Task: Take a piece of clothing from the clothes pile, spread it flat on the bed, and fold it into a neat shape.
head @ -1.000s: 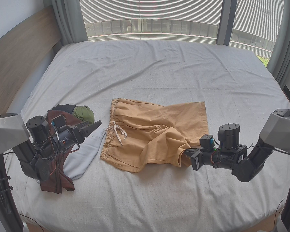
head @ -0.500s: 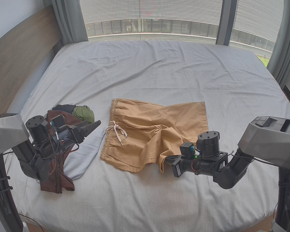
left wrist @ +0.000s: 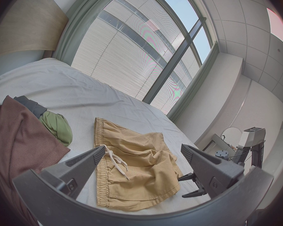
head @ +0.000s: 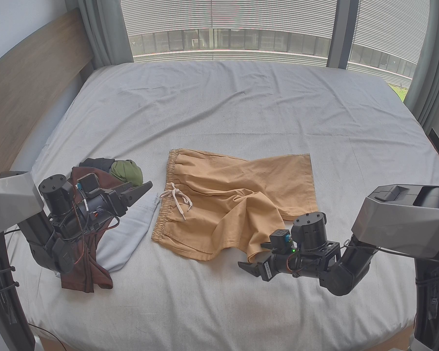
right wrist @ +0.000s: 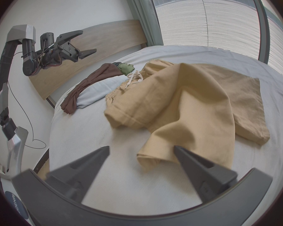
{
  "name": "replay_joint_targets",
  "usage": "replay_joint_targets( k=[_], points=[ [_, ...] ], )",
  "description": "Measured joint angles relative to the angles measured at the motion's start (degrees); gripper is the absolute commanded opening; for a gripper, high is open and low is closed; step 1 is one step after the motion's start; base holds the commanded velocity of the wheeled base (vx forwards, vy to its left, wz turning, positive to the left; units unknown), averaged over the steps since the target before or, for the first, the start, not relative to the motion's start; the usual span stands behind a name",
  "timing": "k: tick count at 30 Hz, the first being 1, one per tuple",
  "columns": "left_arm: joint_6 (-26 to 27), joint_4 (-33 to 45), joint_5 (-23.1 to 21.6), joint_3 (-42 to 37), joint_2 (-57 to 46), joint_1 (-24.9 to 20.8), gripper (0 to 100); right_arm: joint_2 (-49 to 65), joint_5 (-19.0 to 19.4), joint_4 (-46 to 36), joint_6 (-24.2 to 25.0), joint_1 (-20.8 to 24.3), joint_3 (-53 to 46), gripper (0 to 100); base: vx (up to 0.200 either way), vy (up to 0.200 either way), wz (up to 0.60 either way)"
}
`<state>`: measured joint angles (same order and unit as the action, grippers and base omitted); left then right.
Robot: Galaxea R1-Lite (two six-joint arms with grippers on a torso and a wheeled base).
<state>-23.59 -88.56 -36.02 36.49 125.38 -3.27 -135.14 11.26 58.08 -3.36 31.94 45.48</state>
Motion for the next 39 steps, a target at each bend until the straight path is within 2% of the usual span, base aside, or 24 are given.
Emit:
replay_joint_targets(
  k=[16, 23, 31, 39],
  points=[
    [0.0, 0.0, 0.0, -0.1, 0.2, -0.5, 100, 7.9, -1.7, 3.1, 1.6, -1.1, -14.6, 100, 0.0, 0.0, 0.0],
    [0.1, 0.0, 0.0, -0.3, 0.3, -0.7, 100, 10.5, -1.7, 3.1, 0.9, -4.4, -19.4, 100, 0.0, 0.0, 0.0],
    [0.0, 0.0, 0.0, -0.4, 0.3, -0.8, 100, 8.2, -1.7, 2.7, -0.1, -8.9, -18.2, 100, 0.0, 0.0, 0.0],
    [0.0, 0.0, 0.0, -0.3, 0.4, -0.7, 100, 2.8, -1.7, 2.7, -0.2, -10.0, -12.2, 100, 0.0, 0.0, 0.0]
  ],
)
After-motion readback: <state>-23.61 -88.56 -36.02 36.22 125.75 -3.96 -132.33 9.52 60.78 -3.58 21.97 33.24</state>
